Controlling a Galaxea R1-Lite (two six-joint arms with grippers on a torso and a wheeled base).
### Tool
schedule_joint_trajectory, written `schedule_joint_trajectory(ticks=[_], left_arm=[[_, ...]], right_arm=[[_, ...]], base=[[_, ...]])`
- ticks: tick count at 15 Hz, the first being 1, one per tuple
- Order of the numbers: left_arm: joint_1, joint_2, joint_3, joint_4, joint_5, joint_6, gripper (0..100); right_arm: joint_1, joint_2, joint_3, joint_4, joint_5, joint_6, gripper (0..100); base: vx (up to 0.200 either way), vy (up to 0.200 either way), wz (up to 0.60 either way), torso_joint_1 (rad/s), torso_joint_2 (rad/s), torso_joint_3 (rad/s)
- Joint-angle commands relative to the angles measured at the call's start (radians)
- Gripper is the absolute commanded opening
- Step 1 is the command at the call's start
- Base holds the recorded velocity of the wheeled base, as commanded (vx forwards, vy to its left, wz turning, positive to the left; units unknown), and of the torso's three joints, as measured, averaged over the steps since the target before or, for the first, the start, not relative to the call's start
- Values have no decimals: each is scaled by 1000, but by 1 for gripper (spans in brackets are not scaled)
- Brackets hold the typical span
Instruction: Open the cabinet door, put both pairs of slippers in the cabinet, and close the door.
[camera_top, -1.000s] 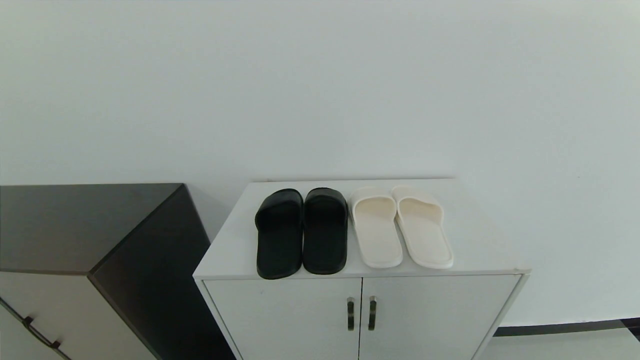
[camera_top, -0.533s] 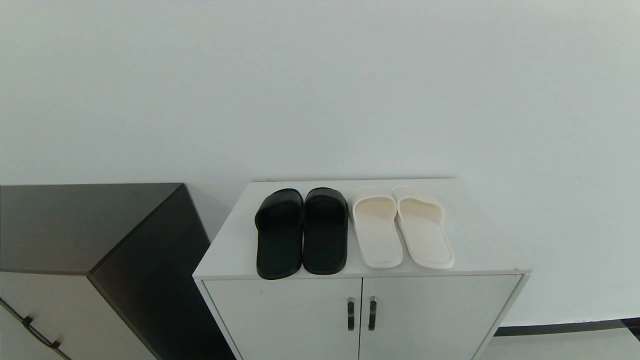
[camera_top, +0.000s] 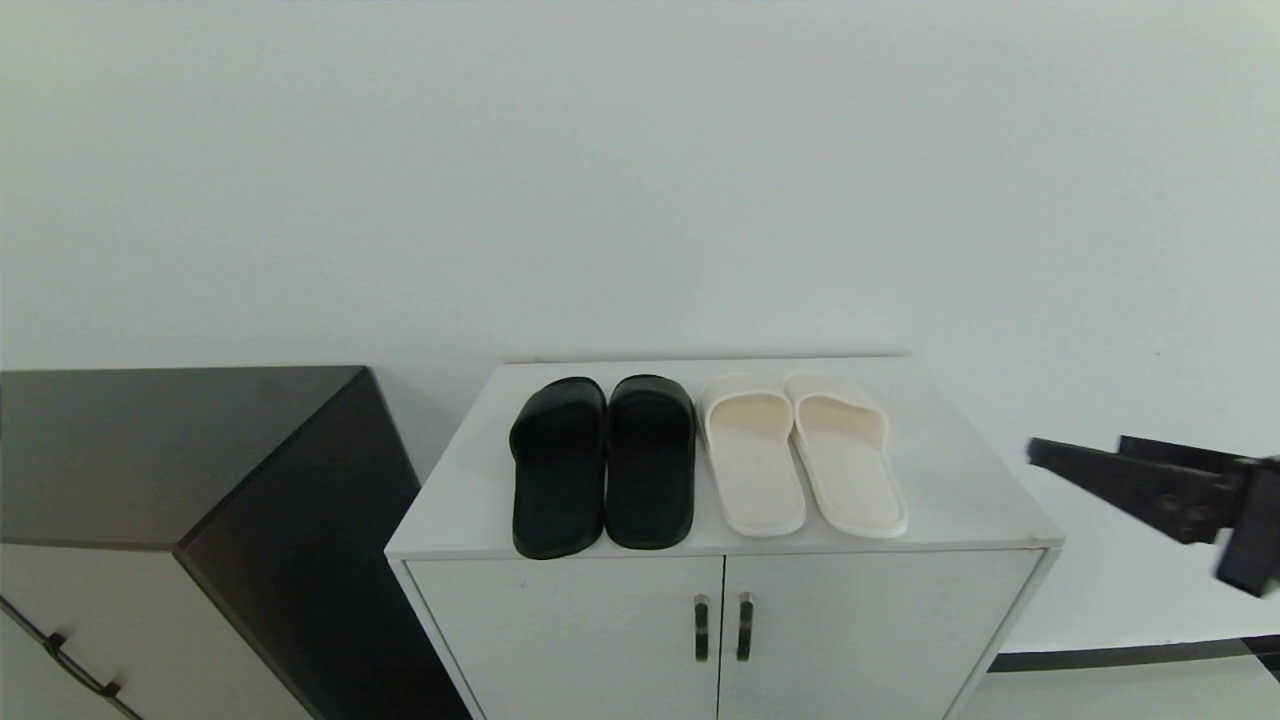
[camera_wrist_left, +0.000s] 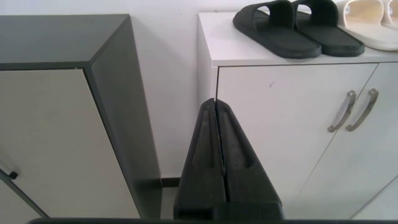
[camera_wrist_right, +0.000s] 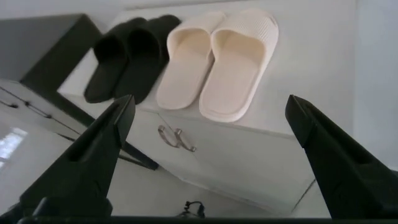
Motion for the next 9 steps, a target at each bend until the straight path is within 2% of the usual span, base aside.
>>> schedule_joint_trajectory(ticks=[1,4,6,9], left_arm=[[1,1,0,0,0,-1,0],[-1,1,0,0,0,-1,0],[1,1,0,0,0,-1,0],[1,1,0,0,0,-1,0]], right_arm=[[90,221,-74,-73,-101,8,100],[105,416,-156,-159,-187,10,100],[110,545,-196,-265,-260,-4,100],[110,654,-228,-345,-262,-56,100]], base=[[0,0,0,0,0,0],[0,0,0,0,0,0],[0,0,0,0,0,0],[0,0,0,0,0,0]])
